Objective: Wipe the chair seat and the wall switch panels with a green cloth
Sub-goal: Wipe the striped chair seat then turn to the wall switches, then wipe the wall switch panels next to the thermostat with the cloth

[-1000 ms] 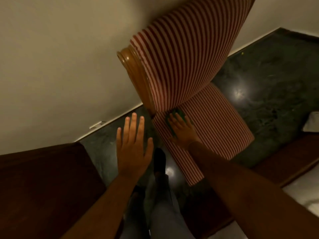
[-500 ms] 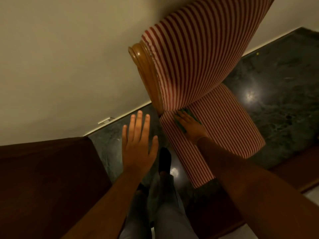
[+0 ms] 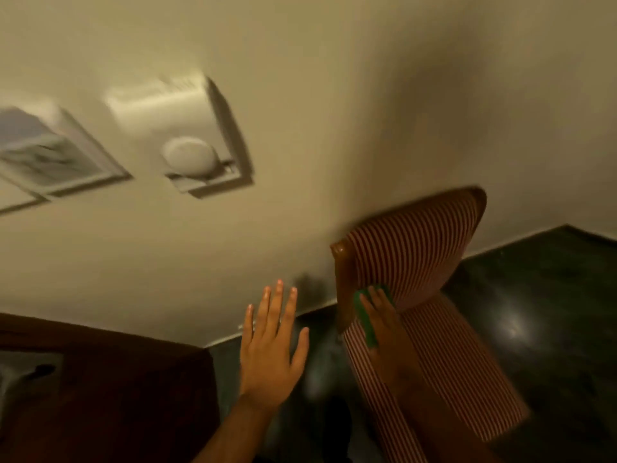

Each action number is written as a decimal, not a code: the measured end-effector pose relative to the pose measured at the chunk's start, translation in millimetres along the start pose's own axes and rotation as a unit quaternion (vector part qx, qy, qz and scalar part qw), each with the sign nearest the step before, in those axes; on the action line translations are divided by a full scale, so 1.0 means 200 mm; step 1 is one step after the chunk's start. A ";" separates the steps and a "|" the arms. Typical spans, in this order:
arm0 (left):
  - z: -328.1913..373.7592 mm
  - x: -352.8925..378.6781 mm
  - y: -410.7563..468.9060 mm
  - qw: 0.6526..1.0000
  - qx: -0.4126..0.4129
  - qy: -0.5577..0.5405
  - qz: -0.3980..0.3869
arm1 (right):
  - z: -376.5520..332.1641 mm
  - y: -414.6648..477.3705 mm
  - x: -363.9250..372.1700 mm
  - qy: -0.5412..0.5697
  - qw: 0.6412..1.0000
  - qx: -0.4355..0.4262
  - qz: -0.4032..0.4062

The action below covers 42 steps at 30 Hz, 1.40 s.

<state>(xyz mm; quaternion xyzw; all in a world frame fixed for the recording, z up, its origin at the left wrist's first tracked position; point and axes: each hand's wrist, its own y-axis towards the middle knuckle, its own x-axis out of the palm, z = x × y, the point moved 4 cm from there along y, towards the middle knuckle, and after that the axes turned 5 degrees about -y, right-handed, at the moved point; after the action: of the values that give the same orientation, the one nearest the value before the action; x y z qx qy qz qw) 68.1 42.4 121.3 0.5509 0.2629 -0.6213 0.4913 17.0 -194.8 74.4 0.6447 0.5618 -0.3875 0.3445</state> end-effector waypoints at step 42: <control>-1.10 -1.73 0.62 0.929 -0.040 0.125 0.347 | -1.95 0.67 -0.62 0.052 0.895 -0.296 0.330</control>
<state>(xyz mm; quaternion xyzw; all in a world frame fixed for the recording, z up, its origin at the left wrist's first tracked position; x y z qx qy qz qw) 243.0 296.0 418.0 0.6609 0.1389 -0.3273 0.6609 185.0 73.0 365.6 0.6802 0.4225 -0.0329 0.5981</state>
